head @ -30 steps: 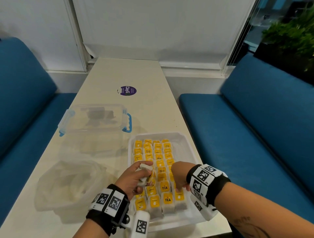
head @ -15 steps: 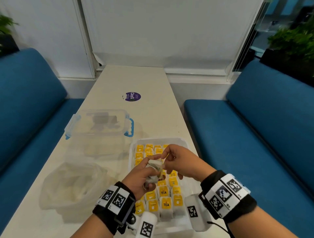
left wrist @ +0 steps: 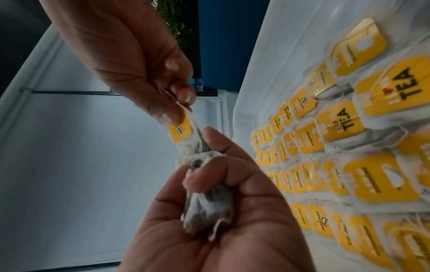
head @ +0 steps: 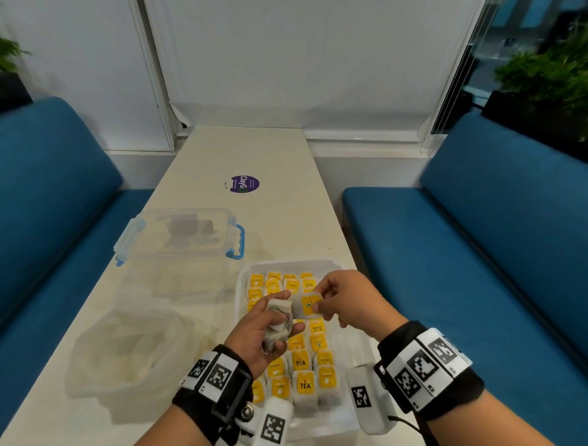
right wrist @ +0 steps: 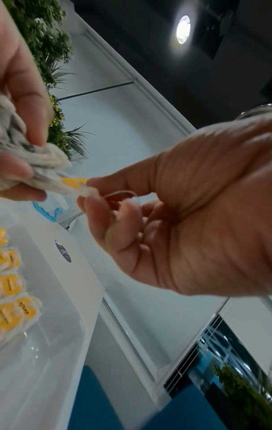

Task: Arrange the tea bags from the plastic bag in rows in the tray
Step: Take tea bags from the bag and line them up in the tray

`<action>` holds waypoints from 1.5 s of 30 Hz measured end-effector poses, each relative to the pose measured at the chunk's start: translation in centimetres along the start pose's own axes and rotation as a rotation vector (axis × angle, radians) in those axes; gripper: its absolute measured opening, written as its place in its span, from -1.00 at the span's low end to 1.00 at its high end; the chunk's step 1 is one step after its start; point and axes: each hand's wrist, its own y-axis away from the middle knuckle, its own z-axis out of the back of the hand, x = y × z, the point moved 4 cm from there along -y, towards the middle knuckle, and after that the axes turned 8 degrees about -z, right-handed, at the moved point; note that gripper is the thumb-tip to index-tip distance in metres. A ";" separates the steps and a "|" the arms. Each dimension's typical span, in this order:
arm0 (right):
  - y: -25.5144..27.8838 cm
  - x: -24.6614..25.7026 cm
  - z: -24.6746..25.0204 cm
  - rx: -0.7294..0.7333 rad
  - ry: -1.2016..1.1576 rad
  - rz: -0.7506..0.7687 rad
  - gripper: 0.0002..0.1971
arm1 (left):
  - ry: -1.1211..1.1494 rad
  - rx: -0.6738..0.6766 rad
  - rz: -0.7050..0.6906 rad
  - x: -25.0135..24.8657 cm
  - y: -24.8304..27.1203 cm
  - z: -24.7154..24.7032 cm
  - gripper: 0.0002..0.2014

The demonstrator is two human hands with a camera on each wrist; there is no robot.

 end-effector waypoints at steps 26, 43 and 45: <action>-12.3 0.8 1.8 -0.016 0.925 -0.095 -0.72 | 0.001 -0.096 0.078 0.8 -2.2 4.6 -0.78; -15.4 -0.4 -0.1 -0.033 0.976 -0.224 -0.74 | -0.022 -0.049 0.065 1.3 -2.4 5.0 -0.77; -15.1 -0.1 0.1 -0.078 0.934 -0.218 -0.74 | -0.027 -0.041 0.060 1.3 -2.4 4.9 -0.77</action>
